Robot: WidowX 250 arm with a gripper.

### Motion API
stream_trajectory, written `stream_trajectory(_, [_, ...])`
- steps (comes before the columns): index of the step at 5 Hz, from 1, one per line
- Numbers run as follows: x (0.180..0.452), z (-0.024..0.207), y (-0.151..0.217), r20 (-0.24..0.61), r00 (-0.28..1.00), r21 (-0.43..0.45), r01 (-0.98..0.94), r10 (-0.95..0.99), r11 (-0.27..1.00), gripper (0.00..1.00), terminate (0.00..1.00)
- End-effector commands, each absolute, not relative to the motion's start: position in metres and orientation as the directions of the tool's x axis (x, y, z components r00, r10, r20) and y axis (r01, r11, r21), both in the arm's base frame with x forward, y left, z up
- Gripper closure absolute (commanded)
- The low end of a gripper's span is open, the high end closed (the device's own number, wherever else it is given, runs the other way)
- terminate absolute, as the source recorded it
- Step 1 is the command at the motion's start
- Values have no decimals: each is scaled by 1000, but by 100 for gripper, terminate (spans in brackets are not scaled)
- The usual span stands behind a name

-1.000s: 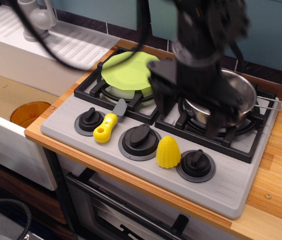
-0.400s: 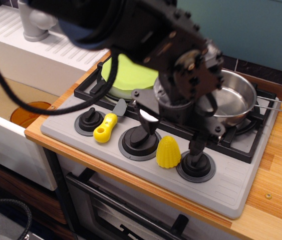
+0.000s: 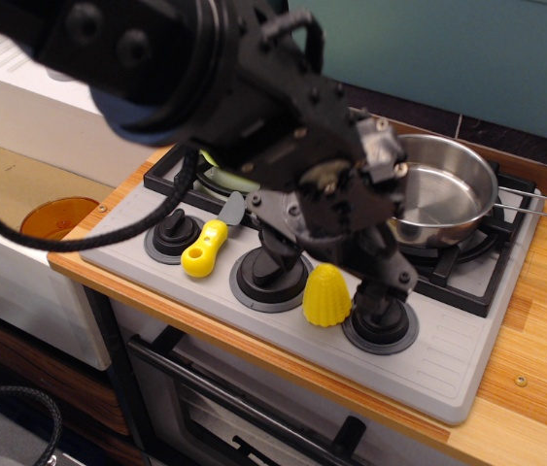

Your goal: End effector reaching corn

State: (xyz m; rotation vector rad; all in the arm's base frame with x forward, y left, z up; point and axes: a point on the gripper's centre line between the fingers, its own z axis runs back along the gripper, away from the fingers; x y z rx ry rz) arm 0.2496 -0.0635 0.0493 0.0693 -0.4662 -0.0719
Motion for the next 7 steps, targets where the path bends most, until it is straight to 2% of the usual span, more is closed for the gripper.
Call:
stream_trajectory(1, [261, 40, -62, 479, 875, 63, 50, -74, 997, 0, 0])
stream_trajectory(3, [263, 32, -63, 449, 892, 36, 40, -51, 999, 0, 0])
stream_trajectory(6, [263, 32, -63, 449, 892, 36, 40, -51, 999, 0, 0])
stream_trajectory(7, [263, 32, -63, 449, 892, 36, 40, -51, 999, 0, 100])
